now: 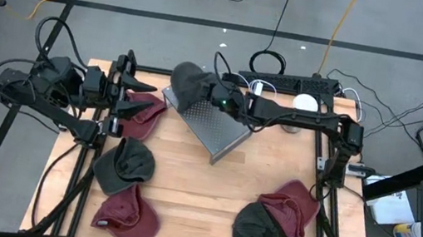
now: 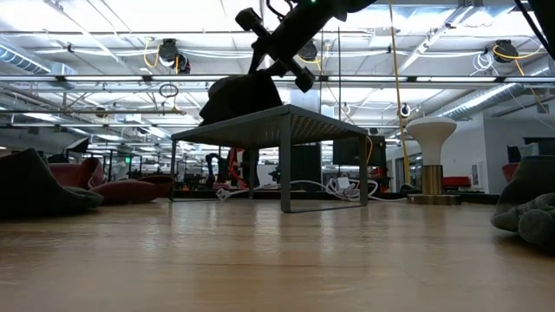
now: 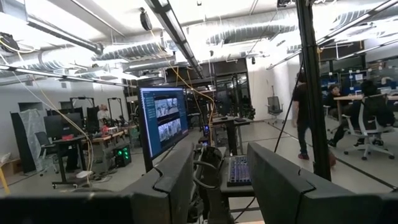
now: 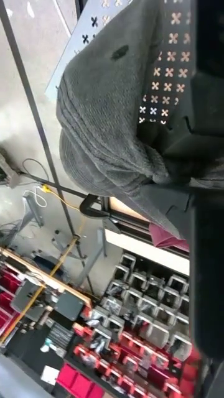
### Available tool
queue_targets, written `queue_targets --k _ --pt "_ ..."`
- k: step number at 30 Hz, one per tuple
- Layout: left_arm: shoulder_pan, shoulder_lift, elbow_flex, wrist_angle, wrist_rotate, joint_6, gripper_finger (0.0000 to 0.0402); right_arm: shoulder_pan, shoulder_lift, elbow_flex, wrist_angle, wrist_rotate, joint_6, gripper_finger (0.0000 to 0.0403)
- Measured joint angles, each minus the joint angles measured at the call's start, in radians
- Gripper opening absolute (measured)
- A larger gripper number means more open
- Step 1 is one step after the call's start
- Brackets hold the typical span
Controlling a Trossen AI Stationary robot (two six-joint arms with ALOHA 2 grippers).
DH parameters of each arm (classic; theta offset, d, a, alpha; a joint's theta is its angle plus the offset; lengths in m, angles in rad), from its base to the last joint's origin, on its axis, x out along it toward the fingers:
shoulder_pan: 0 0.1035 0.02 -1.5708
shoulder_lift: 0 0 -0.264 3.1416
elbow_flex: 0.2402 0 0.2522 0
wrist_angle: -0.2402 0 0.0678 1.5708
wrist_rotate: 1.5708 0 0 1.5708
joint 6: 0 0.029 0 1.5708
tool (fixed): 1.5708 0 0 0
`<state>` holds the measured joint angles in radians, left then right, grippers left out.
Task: Pick & Place hat
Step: Put the top black cap on the shelf
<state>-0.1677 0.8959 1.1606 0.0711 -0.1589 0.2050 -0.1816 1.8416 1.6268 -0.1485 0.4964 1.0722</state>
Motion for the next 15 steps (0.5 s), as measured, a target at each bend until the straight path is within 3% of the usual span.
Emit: queue_targets --k 10,15 --pt "0.0 0.0 0.0 0.0 0.001 0.0 0.0157 -0.015 0.0 0.0 -0.008 -0.055 0.007 0.0228" --pt "0.0 0.0 0.0 0.0 0.001 0.001 0.0157 -0.014 0.0 0.0 -0.068 -0.055 0.073 0.0279"
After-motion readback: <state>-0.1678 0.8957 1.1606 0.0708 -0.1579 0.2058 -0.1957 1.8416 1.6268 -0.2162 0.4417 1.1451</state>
